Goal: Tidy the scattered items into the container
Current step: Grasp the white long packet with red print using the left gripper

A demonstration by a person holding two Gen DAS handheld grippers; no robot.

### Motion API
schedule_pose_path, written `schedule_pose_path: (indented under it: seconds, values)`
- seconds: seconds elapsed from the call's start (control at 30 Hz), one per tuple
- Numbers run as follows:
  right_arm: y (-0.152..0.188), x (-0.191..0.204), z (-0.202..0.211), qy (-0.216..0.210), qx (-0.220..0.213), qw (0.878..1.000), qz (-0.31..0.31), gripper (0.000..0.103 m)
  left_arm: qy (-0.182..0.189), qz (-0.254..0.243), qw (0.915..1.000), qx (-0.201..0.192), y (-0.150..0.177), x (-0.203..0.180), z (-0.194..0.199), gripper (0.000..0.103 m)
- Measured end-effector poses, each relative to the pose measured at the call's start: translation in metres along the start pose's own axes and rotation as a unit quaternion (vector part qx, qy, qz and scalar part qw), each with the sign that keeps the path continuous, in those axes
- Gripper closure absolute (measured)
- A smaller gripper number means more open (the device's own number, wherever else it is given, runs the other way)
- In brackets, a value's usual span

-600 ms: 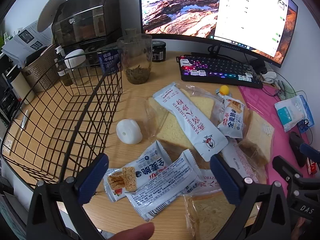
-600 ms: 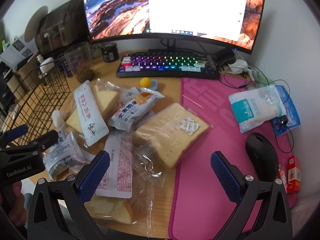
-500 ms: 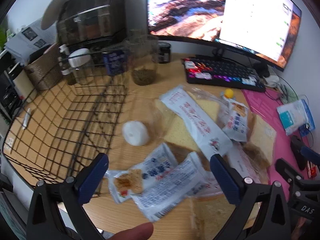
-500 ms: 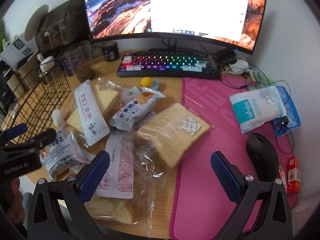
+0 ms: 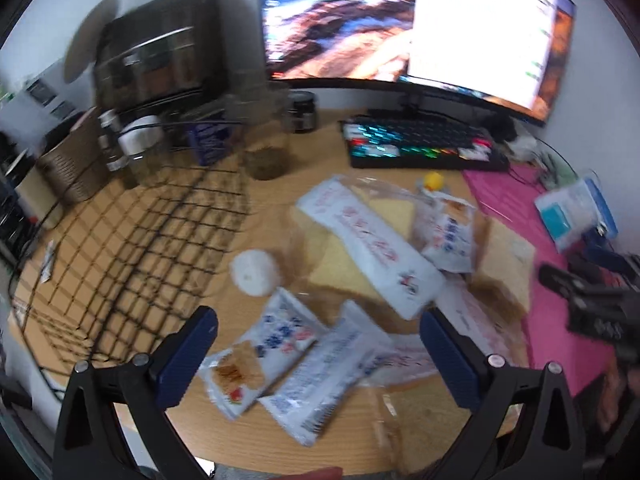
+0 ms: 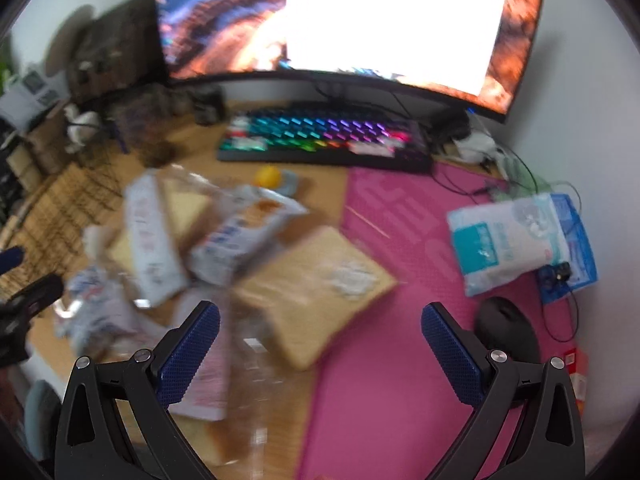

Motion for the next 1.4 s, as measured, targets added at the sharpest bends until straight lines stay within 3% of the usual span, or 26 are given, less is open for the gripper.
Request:
schedule_pose_path:
  seconds: [0.2,0.37,0.5,0.63,0.8,0.9,1.0,1.13,1.33,1.4]
  values:
    - [0.013,-0.028,-0.039,-0.068,0.057,0.993,-0.077,0.001,0.023,-0.019,0.9979,0.058,0.005,-0.02,-0.02,0.002]
    - [0.013,-0.033,-0.045,-0.063,0.049,0.994,-0.079,0.001,0.019,-0.035,0.9962,0.077,0.009,-0.033,-0.033,0.002]
    - [0.008,-0.029,-0.042,-0.054,0.033,0.996,-0.061,0.001,0.04,0.007,0.9946,0.096,-0.01,-0.036,-0.052,0.002]
    - [0.006,-0.03,-0.047,-0.056,0.032,0.996,-0.055,0.001,0.059,0.077,0.9852,0.141,-0.017,-0.038,-0.079,0.002]
    - [-0.001,-0.038,-0.049,-0.062,0.018,0.996,-0.056,0.001,0.01,0.134,0.9744,0.18,-0.022,-0.033,-0.111,0.002]
    - [-0.002,-0.04,-0.055,-0.071,0.021,0.996,-0.054,0.001,-0.014,0.127,0.9767,0.173,-0.024,-0.036,-0.117,0.002]
    - [-0.002,-0.041,-0.06,-0.083,0.025,0.995,-0.055,0.001,-0.05,0.087,0.971,0.217,-0.009,-0.044,-0.131,0.0]
    - [-0.003,-0.04,-0.061,-0.083,0.019,0.995,-0.047,0.001,-0.025,0.064,0.9773,0.2,-0.007,-0.052,-0.129,0.001]
    - [-0.002,-0.036,-0.06,-0.082,0.018,0.996,-0.036,0.001,0.016,0.107,0.9793,0.171,-0.008,-0.044,-0.122,0.002]
    - [-0.001,-0.038,-0.06,-0.082,0.018,0.996,-0.041,0.001,0.034,0.129,0.9778,0.162,-0.011,-0.038,-0.12,0.01]
Point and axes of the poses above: each gripper's, at about its wrist camera, not at the fingertips, and z roughly against the way its jaws point, x to its left, y to its underside, the point moved 7 cm from there along -z, roughly the way its jaws point, and after that the axes turned 9 degrees about -y, right-handed, at the moved point
